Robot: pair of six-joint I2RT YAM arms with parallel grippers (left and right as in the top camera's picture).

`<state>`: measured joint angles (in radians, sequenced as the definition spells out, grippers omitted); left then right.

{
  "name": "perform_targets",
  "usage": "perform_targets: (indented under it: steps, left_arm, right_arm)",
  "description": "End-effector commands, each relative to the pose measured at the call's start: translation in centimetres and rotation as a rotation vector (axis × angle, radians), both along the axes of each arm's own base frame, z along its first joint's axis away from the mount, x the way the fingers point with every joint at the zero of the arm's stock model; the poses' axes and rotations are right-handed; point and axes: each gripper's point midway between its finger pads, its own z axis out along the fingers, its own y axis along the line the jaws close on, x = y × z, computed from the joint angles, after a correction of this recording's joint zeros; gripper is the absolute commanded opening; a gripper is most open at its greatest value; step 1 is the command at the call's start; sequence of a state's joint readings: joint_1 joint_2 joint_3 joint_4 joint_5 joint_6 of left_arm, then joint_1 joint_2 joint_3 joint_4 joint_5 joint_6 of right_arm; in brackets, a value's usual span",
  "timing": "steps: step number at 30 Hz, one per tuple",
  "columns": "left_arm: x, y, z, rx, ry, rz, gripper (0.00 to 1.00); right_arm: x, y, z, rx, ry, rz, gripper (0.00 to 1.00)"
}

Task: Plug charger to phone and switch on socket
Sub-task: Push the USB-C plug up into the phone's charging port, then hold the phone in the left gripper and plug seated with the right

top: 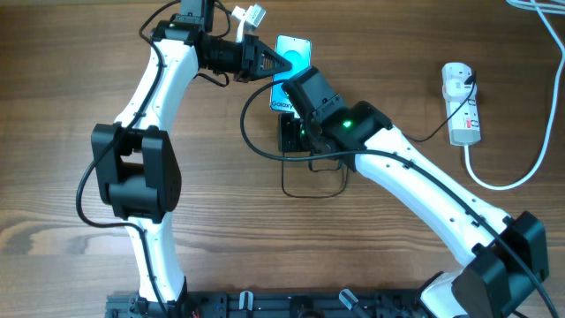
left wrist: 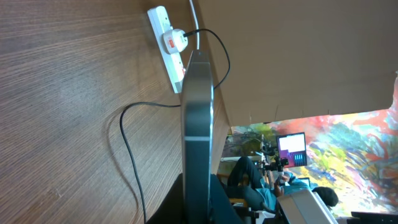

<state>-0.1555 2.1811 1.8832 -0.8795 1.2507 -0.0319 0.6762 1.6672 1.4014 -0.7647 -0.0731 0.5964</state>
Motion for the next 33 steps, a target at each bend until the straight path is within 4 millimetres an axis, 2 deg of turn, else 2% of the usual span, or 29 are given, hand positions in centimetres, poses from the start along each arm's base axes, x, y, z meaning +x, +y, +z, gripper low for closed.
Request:
perform_targets:
  steps: [1, 21, 29, 33]
  left_arm:
    - [-0.7, -0.1, 3.0, -0.053, -0.043, -0.019, 0.04]
    - [-0.3, 0.1, 2.2, -0.005, -0.054, 0.002, 0.04]
    - [0.1, 0.1, 2.3, -0.003, -0.077, 0.006, 0.04]
    - [0.1, 0.1, 2.2, -0.003, -0.077, 0.006, 0.04]
  right_arm:
    - [0.5, -0.2, -1.1, -0.035, 0.001, 0.004, 0.04]
    - [0.7, 0.0, -1.0, -0.03, -0.009, 0.006, 0.04]
    - [-0.3, 0.0, -1.4, -0.035, 0.032, 0.04, 0.04]
    - [-0.1, 0.1, -1.3, -0.027, 0.02, 0.04, 0.05]
